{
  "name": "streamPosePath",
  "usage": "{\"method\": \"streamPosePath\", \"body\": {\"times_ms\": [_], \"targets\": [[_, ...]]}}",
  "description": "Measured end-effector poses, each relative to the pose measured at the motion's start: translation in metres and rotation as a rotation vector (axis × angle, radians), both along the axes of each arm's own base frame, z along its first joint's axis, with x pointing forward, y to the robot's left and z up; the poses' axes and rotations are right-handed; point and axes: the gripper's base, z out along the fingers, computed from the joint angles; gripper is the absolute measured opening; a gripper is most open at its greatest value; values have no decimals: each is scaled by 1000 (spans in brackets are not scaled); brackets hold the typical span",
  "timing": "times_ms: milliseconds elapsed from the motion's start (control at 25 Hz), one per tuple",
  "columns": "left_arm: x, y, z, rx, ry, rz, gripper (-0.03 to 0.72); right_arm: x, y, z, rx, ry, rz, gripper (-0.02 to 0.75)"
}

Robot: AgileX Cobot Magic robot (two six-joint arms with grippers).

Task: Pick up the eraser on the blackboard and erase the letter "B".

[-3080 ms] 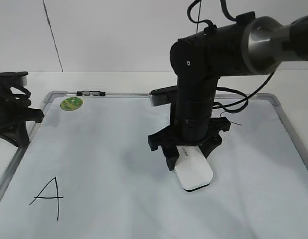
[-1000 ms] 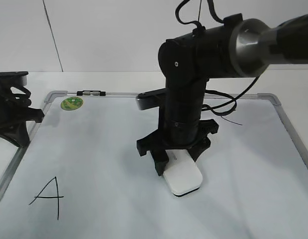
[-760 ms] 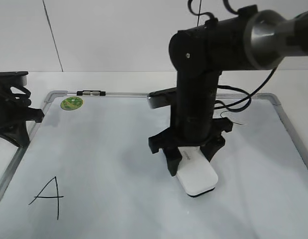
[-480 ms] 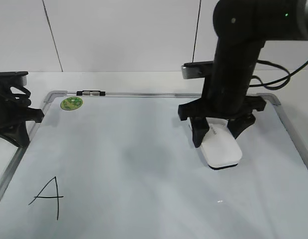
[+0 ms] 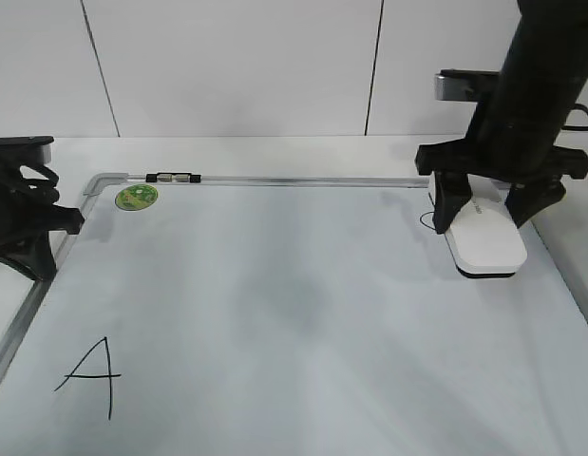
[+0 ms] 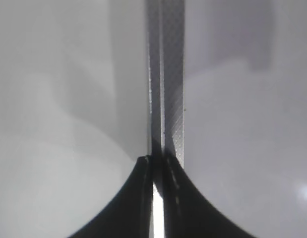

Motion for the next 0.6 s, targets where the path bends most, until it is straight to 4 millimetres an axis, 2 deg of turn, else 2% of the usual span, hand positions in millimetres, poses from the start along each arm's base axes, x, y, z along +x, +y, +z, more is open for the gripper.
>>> {"method": "streamPosePath", "body": {"times_ms": [160, 480, 600], "targets": [[0, 0, 0, 0, 0, 0, 16, 5, -18, 0, 6, 0, -31, 535], [0, 0, 0, 0, 0, 0, 16, 9, -36, 0, 56, 8, -25, 535], [0, 0, 0, 0, 0, 0, 16, 9, -50, -3, 63, 20, -50, 535]]}}
